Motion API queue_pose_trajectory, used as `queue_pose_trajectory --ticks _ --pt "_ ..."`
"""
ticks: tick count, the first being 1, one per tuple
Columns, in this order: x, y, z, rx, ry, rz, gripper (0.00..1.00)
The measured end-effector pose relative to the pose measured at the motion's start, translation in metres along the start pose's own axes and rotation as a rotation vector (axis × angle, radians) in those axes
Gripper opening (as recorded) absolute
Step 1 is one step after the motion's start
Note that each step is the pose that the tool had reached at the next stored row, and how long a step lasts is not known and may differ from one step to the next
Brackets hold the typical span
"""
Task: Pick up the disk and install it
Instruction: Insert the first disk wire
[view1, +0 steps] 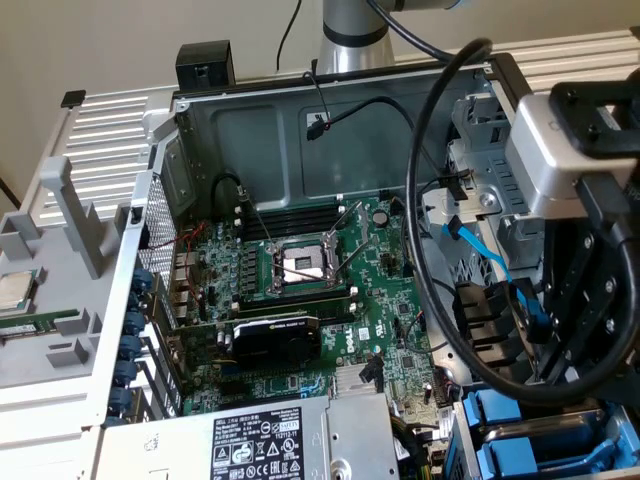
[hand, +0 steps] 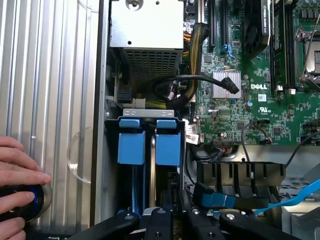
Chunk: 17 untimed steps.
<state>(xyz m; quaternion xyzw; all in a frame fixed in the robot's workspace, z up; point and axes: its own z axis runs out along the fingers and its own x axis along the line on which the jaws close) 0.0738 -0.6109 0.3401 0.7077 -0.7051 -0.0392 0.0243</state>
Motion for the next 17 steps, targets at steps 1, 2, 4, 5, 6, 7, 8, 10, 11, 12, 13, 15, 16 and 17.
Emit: queue_pose_trajectory --ticks 1,2,4,5,6,7,8,10,11,12,13,15,16,17 --pt "0.0 0.0005 0.0 0.0011 0.0001 0.0 0.17" --pt "0.0 0.0006 0.0 0.002 0.0002 0.0 0.17" --pt "0.0 0.0007 0.0002 0.004 0.0001 0.0 0.17" --pt "0.0 0.0007 0.0003 0.0049 0.0001 0.0 0.17" --pt "0.0 0.0008 0.0004 0.0057 0.0001 0.0 0.17" --pt "0.0 0.0008 0.0005 0.0068 0.0002 0.0 0.17" --pt "0.0 0.0009 0.0006 0.0077 0.0001 0.0 0.17" --pt "0.0 0.001 0.0008 0.0094 0.0002 0.0 0.17" --pt "0.0 0.0012 0.0009 0.01 0.0002 0.001 0.17" --pt "0.0 0.0012 0.001 0.0104 0.0002 0.001 0.17" --pt "0.0 0.0015 0.0015 0.0116 0.0001 0.001 0.17" --pt "0.0 0.0018 0.002 0.0127 0.0 0.002 0.17" --pt "0.0 0.002 0.0021 0.0131 0.0 0.002 0.17" --pt "0.0 0.0021 0.0022 0.0134 -0.0001 0.002 0.17"
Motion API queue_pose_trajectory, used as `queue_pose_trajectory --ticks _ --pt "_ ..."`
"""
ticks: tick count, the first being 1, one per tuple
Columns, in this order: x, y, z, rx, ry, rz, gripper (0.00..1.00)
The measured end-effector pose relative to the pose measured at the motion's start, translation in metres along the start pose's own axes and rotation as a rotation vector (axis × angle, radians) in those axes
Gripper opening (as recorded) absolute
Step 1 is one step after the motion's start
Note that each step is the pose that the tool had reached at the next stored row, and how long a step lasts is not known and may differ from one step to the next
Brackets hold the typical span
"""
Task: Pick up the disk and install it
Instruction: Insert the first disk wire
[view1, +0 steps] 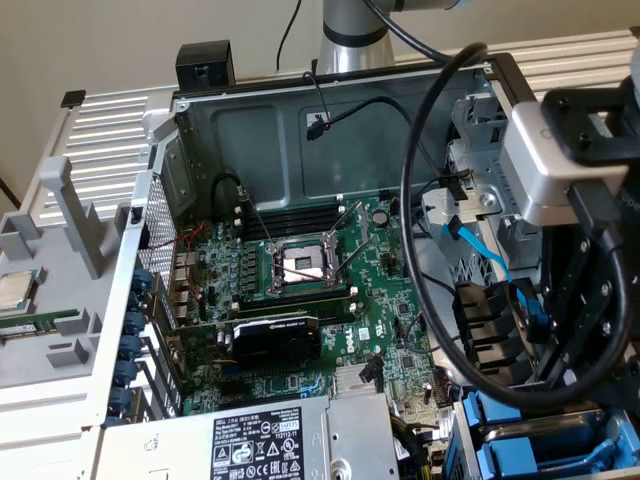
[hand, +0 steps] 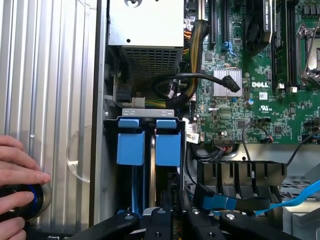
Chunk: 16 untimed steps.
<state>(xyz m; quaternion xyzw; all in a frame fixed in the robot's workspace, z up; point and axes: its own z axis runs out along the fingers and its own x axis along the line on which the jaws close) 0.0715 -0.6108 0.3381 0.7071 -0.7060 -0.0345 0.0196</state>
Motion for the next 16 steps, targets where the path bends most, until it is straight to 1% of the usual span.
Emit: queue_pose_trajectory --ticks 7,16 --pt "0.0 0.0009 0.0003 0.0025 -0.0002 0.002 0.17" --pt "-0.0002 0.0016 0.0004 0.0095 -0.0008 0.006 0.17"
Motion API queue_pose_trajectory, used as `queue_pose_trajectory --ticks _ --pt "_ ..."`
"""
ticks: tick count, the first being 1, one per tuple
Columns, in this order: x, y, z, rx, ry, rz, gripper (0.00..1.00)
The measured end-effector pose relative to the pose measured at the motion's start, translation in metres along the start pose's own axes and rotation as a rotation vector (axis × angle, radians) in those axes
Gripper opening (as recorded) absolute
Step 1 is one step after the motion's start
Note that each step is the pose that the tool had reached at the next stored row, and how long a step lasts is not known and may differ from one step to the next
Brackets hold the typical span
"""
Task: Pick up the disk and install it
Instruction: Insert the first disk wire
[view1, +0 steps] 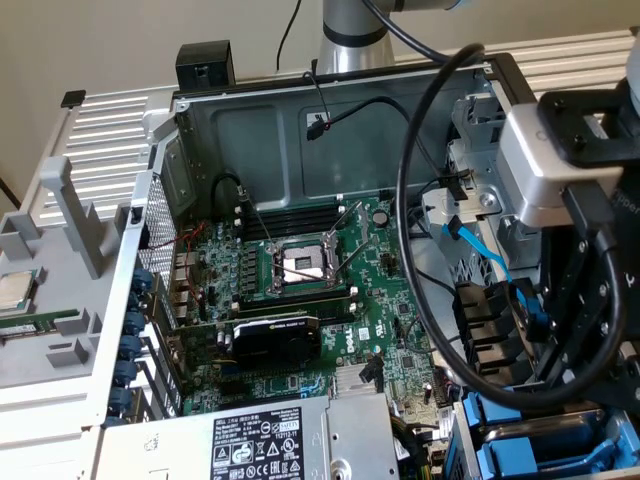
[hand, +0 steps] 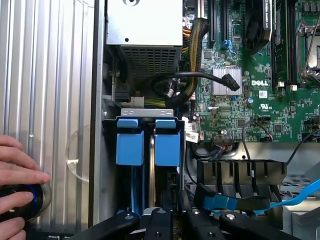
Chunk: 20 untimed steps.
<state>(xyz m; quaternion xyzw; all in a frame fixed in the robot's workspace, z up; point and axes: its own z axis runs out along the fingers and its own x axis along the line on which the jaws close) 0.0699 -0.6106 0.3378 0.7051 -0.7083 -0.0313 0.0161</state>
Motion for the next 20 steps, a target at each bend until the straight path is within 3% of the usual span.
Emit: queue_pose_trajectory --ticks 20 --pt "-0.0001 0.0013 0.0005 0.0045 -0.0014 0.002 0.17"
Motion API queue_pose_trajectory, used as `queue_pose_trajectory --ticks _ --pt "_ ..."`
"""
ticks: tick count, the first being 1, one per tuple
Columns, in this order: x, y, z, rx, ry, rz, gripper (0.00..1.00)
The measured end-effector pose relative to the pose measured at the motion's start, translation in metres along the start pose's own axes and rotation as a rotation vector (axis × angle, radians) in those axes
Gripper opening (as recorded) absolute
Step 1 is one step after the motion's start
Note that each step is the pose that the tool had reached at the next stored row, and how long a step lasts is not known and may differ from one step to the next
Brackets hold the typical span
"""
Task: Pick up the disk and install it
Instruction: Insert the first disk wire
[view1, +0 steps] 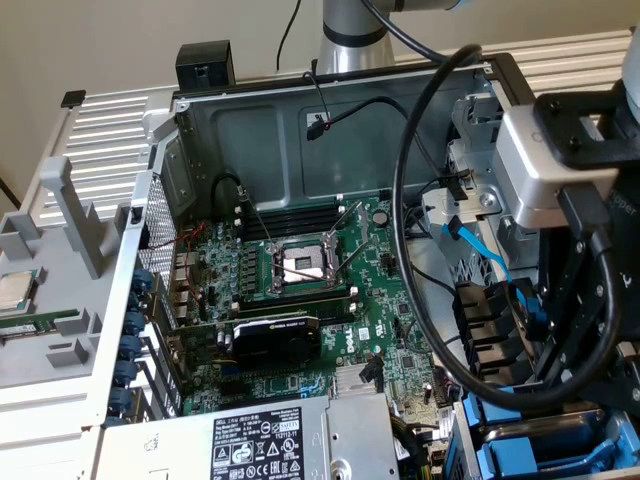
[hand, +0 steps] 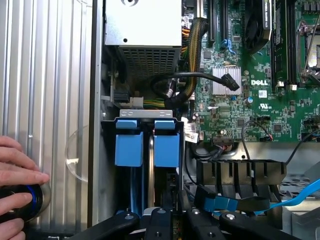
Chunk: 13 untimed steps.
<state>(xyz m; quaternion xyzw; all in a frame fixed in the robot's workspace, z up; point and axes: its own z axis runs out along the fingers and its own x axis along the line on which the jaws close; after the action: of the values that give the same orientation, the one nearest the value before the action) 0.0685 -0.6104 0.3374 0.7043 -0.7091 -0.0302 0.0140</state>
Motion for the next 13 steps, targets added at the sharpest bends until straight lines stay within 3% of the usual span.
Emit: queue_pose_trajectory --ticks 13 --pt "0.0 -0.0001 0.0013 0.0016 0.0 0.001 0.17"
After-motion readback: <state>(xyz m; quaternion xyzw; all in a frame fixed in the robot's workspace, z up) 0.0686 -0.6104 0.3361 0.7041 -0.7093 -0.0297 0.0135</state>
